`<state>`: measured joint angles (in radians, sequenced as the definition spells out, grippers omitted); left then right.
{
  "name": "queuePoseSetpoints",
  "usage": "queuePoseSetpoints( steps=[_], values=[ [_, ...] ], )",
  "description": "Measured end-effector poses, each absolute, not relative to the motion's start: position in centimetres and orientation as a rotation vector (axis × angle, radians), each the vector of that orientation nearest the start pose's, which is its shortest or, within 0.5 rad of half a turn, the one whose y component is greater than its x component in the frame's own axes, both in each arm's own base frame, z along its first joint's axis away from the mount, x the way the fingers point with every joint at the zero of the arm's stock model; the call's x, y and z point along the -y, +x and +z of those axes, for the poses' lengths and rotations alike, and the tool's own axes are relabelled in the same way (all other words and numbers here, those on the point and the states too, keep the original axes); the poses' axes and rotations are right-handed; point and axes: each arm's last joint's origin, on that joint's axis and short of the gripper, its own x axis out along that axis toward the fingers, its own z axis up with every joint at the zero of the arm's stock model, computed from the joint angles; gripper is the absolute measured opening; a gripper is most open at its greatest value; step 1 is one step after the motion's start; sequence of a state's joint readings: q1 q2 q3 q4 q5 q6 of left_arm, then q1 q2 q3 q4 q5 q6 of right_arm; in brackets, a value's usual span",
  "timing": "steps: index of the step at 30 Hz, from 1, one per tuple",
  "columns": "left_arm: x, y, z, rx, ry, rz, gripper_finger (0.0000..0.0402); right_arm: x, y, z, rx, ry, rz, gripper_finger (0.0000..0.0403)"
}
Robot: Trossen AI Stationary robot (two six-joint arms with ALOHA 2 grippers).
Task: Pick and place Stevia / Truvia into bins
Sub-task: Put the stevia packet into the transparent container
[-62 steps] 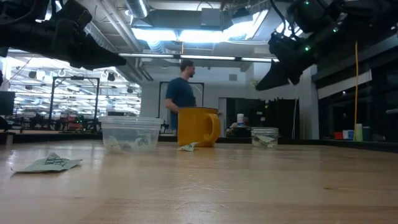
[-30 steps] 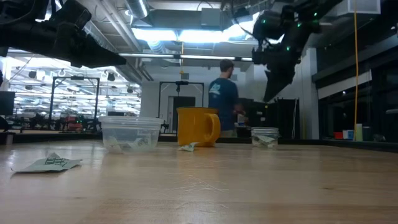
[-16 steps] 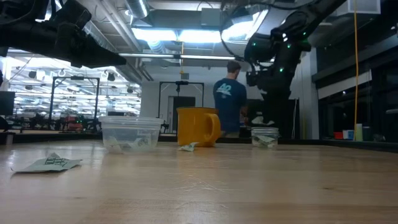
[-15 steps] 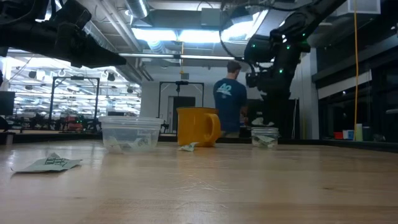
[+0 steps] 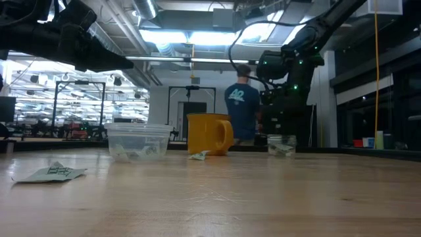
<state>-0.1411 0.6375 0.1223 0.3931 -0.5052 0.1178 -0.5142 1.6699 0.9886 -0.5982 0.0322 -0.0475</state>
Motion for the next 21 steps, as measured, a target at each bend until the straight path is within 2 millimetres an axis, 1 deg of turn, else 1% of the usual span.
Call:
queuePoseSetpoints(
  steps=[5,10,14,21],
  values=[
    [0.6,14.4,18.1,-0.138,0.156,0.356,0.0006,15.0,26.3,16.6,-1.259,0.255,-0.431,0.0063],
    [0.6,14.4,18.1,-0.137,0.155,0.356,0.0006,15.0,26.3,16.6,-1.263,0.237,-0.418,0.0084],
    [0.6,14.4,18.1,-0.137,0.153,0.356,0.0006,15.0,26.4,16.9,-1.271,0.239,-0.417,0.0093],
    [0.6,14.4,18.1,-0.137,0.153,0.356,0.0006,15.3,26.9,18.4,-1.274,0.239,-0.415,0.0095]
  ],
)
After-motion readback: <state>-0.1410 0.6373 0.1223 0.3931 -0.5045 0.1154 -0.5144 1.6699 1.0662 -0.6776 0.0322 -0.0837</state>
